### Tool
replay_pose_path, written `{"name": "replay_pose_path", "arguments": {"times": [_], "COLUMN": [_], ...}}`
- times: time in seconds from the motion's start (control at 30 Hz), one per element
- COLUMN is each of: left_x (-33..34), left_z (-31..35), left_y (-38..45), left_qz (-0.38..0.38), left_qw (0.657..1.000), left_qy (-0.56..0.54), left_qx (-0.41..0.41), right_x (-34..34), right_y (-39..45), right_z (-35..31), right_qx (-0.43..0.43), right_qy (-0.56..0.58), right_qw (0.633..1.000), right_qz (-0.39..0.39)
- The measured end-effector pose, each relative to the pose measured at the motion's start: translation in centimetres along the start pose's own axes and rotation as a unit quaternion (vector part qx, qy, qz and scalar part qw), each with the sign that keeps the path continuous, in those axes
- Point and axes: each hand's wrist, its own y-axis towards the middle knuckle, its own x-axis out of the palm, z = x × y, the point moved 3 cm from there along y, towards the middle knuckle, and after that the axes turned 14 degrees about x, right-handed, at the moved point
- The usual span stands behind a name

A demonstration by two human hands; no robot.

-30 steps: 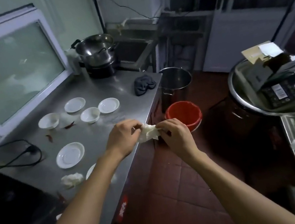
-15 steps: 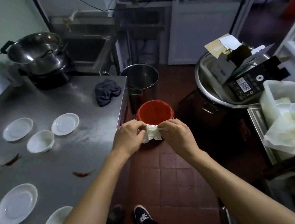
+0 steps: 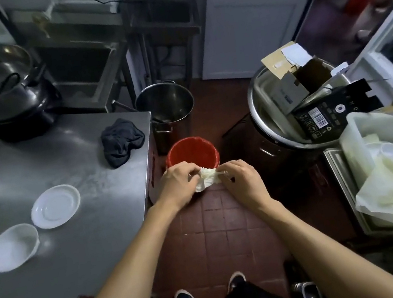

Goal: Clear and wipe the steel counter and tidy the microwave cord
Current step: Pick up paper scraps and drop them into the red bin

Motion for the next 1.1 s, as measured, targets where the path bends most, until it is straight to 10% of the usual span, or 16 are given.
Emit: {"name": "replay_pose_path", "arguments": {"times": [1.1], "left_x": [19.5], "left_z": [-22.6], "left_y": [28.3], "left_qz": [-0.076], "left_qw": [0.970], "left_qy": [-0.012], "left_qx": [-0.230], "right_x": [17.8], "right_y": [33.6], "right_z": [20.2], "right_qx": [0.163], "right_qy": [0.046], "right_qw": [0.966], "right_qz": [-0.195]}}
